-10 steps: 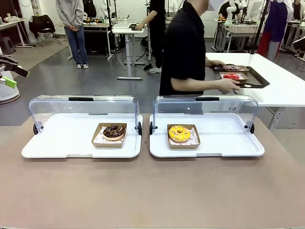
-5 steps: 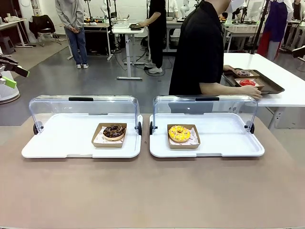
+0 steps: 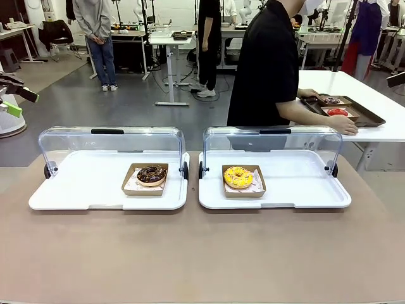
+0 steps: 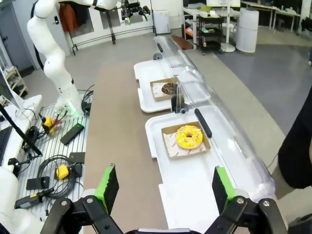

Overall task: Provide the desired donut to the person.
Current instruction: Place the picked Paper togo box onto the Handle tray extended by the person.

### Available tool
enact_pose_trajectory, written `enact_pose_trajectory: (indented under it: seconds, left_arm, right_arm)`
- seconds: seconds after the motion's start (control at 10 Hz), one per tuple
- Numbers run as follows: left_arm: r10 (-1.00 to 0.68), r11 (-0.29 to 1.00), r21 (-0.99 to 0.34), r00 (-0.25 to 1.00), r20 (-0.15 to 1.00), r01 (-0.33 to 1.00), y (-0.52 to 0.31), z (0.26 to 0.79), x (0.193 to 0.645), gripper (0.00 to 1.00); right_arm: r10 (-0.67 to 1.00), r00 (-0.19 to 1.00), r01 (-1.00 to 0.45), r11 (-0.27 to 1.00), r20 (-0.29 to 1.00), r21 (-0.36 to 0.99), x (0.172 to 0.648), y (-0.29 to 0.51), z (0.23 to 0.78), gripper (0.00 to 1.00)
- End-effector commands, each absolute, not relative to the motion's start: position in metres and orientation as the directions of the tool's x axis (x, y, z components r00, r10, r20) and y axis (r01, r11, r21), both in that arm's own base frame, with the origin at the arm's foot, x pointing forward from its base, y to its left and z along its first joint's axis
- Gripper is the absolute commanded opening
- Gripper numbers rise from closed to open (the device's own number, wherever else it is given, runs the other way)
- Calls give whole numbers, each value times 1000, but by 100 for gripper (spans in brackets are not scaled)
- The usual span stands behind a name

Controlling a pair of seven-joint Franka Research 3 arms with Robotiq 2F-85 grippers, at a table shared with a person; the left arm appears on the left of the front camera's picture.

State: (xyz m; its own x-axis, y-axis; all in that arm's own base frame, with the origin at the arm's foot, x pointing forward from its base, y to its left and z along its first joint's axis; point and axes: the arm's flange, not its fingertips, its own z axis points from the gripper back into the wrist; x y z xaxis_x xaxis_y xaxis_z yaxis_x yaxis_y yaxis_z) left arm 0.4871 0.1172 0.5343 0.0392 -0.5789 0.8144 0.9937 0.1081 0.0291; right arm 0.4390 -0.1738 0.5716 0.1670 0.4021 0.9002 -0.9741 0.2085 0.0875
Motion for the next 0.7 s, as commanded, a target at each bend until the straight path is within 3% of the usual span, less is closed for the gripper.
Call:
enact_pose_trajectory:
  seconds: [0.0,0.4,0.6]
  left_arm:
    - [-565,108,27,39,824,994,117,536,487,100]
    - [-565,108,27,39,824,994,117,536,487,100]
    - [-565,108,27,39,824,994,117,536,487,100]
  right_arm:
    - [412,120,-983,179,903,49,444,-175,575,100]
    - [469,71,-985,171,880,-11,443,-172,571,100]
    - [428,111,-983,183,897,34,443,-174,571,100]
